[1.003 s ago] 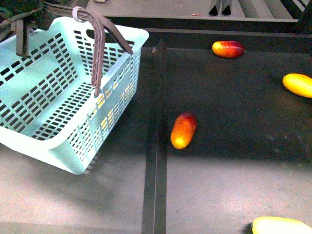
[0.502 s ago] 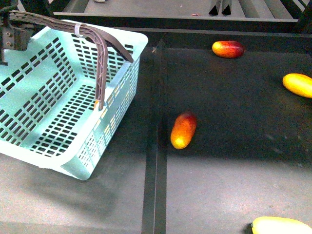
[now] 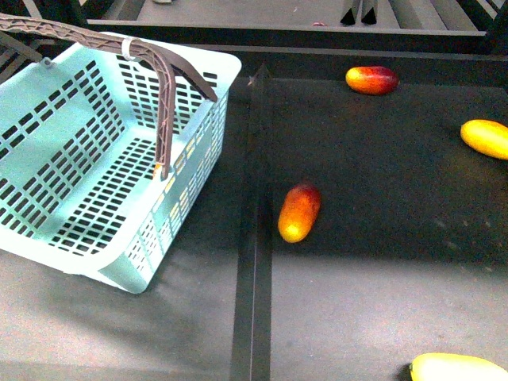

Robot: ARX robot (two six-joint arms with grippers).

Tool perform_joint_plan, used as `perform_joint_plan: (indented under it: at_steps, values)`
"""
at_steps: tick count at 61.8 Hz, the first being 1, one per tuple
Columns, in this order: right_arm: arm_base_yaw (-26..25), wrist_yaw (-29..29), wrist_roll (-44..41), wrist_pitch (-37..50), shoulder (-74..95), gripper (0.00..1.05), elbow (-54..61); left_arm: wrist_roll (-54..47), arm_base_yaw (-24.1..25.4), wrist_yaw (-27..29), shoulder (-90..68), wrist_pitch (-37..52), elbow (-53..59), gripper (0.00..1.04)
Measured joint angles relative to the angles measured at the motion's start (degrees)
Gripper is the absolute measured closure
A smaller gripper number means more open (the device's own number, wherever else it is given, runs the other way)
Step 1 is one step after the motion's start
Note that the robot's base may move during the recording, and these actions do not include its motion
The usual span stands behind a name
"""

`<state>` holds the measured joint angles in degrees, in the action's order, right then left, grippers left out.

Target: Pick lemon and mango into basket

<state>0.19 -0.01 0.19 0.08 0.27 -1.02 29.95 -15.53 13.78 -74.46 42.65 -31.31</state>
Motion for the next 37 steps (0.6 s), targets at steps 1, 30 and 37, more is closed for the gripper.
perform_joint_plan:
  at_steps: [1, 30, 37]
  values:
    - [0.00, 0.04, -0.02, 0.00, 0.00, 0.09, 0.00, -5.75, 0.37, -0.13, 1.27, 0.81, 0.94, 0.50]
    - [0.00, 0.02, -0.02, 0.00, 0.00, 0.09, 0.00, -29.11, 10.58, -9.01, 25.11, -0.92, 24.17, 1.02]
    - [0.00, 0.11, 0.00, 0.00, 0.00, 0.09, 0.00, -29.27, 15.10, -13.38, 30.49, -4.13, 26.23, 1.02]
